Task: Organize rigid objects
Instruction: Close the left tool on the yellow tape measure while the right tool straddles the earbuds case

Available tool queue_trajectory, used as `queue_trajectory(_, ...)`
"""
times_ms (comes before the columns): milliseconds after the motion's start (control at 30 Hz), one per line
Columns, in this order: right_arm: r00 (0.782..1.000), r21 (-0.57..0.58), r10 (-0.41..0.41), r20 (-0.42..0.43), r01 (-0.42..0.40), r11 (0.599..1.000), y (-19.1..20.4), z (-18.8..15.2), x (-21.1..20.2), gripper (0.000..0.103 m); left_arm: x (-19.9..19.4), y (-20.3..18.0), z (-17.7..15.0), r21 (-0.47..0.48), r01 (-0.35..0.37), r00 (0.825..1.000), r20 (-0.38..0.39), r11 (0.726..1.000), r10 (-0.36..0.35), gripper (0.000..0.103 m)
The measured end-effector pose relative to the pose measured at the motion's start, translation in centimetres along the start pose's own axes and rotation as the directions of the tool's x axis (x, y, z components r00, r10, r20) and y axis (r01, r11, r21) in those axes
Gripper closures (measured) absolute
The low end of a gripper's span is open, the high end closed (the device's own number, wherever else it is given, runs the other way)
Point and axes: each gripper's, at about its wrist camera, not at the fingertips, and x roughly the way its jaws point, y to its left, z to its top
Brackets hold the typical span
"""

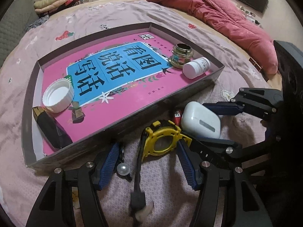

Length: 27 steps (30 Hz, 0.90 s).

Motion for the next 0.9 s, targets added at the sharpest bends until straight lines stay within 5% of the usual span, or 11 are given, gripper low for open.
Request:
queue_trajectory(467,0.996,0.034,-0.081,-0.03,0.082,0.996,-1.3,-0.7,-1.0,0.057,0.3,0.6,0.4,-0.09,0.044,0.999,0.001,0.995,-0.044,0.04)
queue_trajectory(533,0.996,0.035,-0.085,-0.03,0.086,0.996,-1.3,-0.7,-0.9,0.057,0.1,0.6,0.5,-0.091,0.05,0.999,0.018,0.995,-0.049,0.063)
queue_trajectory(600,0.995,0.029,-0.092,-0.03,0.093,0.995,-1.3,-0.6,-0.9,0.057,0.0,0.5,0.5,-0.1,0.066,0.998,0.019,0.993,-0.065,0.071)
queue_trajectory(900,0.993,0.039,-0.113,-0.028,0.114,0.993,-1.7,-0.5,-0.9,0.057,-0.6,1.7,0.2,-0.168,0.123,0.992,0.02,0.978,-0.122,0.08)
